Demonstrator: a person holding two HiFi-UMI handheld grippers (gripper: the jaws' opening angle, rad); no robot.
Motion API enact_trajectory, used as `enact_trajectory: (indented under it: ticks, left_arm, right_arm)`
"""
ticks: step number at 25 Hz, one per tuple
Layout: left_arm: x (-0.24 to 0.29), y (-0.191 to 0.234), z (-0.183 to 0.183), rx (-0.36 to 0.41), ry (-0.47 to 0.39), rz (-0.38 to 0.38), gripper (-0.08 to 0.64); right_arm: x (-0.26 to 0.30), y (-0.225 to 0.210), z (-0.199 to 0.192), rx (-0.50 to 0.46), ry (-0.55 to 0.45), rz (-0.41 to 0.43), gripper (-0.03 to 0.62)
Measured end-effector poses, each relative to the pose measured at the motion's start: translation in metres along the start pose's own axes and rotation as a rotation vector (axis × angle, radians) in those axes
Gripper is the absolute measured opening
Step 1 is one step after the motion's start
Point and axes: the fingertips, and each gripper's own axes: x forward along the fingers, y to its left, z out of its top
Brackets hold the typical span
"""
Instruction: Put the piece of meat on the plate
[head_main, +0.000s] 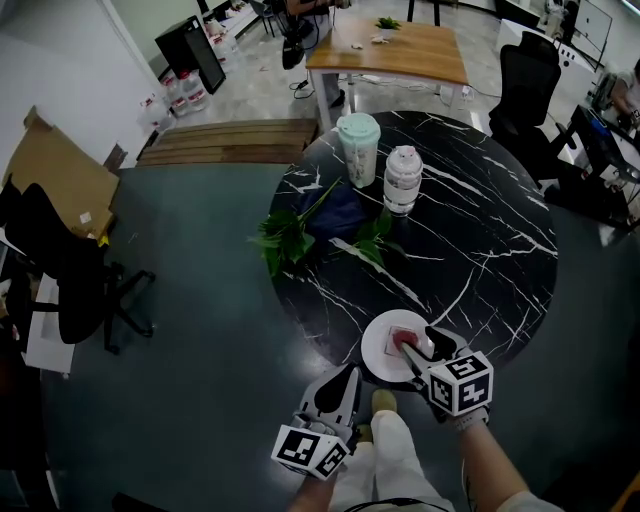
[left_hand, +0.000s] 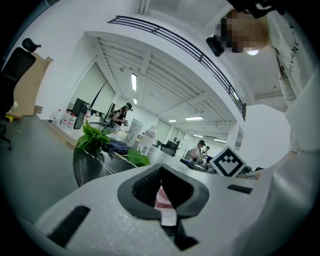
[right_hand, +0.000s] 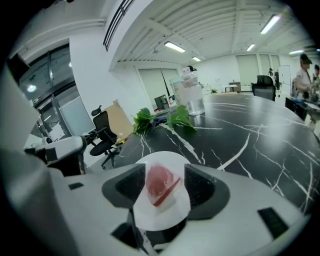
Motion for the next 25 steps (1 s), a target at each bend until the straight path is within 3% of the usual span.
enact_trajectory:
  ticks: [16,21,25]
  left_arm:
    - [-0.009,-0.033,0.018,0.036,-0.017,-0.066,0.009]
    - [-0.018,-0.049,0.026,0.049,-0.025,-0.11,0.009]
    - [-0.026,-0.06,0.038,0.052,-0.043,-0.134,0.009]
  right_arm:
    - [-0.077,0.058,0.03,0.012,-0.201,0.167,0.215]
    - [-0.115,0.079,0.037,-0.03,-0.262,0.144,0.084]
    - [-0.142,0.096,0.046,-0.045,-0.308,0.131,0.03]
